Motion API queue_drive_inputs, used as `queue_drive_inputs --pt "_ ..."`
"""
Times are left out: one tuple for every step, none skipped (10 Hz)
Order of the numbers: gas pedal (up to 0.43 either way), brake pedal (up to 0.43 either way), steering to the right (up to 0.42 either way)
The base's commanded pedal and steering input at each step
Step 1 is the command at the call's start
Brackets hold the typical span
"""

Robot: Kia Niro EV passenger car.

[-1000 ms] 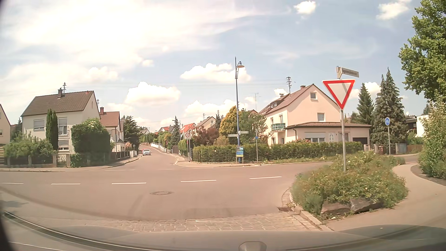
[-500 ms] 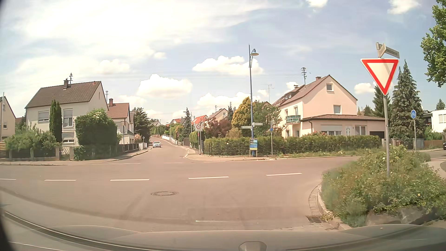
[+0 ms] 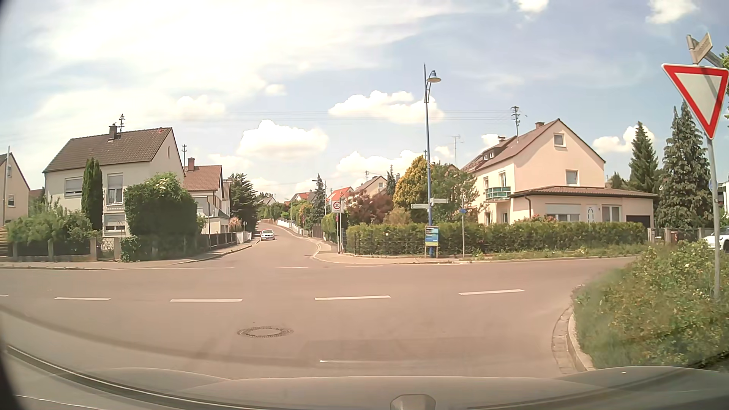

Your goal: Follow the waypoints while adhering to traffic rules and regulations

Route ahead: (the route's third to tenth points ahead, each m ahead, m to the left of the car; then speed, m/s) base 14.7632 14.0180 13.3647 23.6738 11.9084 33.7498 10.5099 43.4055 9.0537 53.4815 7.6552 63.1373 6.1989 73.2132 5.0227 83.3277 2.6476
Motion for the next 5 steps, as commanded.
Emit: queue_drive_inputs --pt "0.000 0.000 -0.042" --pt "0.000 0.000 -0.044" --pt "0.000 0.000 -0.045" --pt "0.000 0.000 -0.045" --pt "0.000 0.018 -0.046"
